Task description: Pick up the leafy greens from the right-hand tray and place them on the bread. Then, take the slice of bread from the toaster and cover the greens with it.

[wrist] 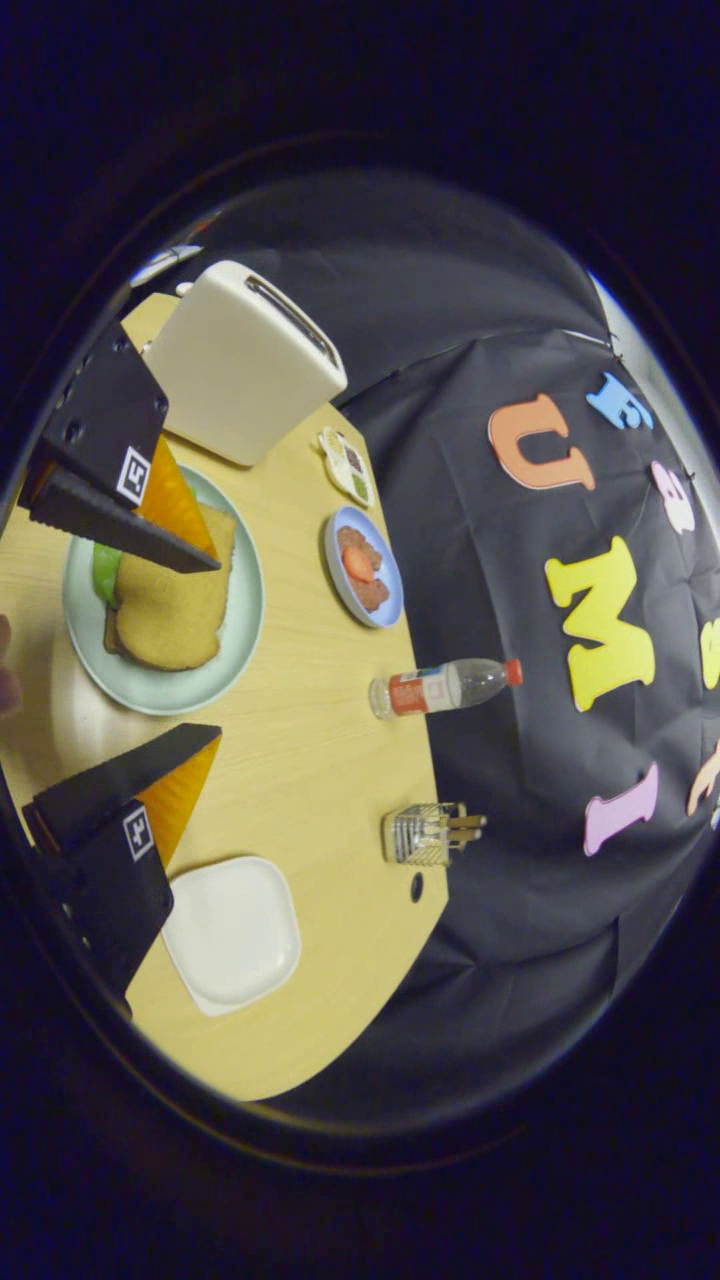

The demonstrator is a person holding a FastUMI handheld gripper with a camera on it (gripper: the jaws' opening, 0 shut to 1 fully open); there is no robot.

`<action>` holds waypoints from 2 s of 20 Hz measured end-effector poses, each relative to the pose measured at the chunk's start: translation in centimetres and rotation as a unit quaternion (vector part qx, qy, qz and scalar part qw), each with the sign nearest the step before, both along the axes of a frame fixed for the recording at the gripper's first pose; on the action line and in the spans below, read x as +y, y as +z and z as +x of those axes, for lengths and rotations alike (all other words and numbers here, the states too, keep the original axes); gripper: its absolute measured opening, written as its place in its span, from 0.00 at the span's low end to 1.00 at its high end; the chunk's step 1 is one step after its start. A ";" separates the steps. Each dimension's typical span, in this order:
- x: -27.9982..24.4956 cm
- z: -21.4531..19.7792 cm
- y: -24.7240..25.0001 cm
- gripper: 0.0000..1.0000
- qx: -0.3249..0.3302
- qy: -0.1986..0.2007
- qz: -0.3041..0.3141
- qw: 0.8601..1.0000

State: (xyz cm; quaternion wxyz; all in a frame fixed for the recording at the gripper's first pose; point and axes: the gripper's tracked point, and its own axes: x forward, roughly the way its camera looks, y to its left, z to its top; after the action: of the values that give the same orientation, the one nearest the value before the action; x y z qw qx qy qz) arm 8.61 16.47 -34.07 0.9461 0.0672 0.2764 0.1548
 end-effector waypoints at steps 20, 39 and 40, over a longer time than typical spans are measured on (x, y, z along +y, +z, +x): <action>-19.9 -6.6 31.1 0.96 -0.279 -0.062 -0.048 0.957; -17.2 -8.6 31.1 0.96 -0.276 -0.092 -0.048 0.956; -16.9 -8.6 31.1 0.96 -0.274 -0.093 -0.046 0.956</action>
State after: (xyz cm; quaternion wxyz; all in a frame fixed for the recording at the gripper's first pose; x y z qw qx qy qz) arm -0.02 -0.46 -2.93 0.9978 0.0044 0.0056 0.0663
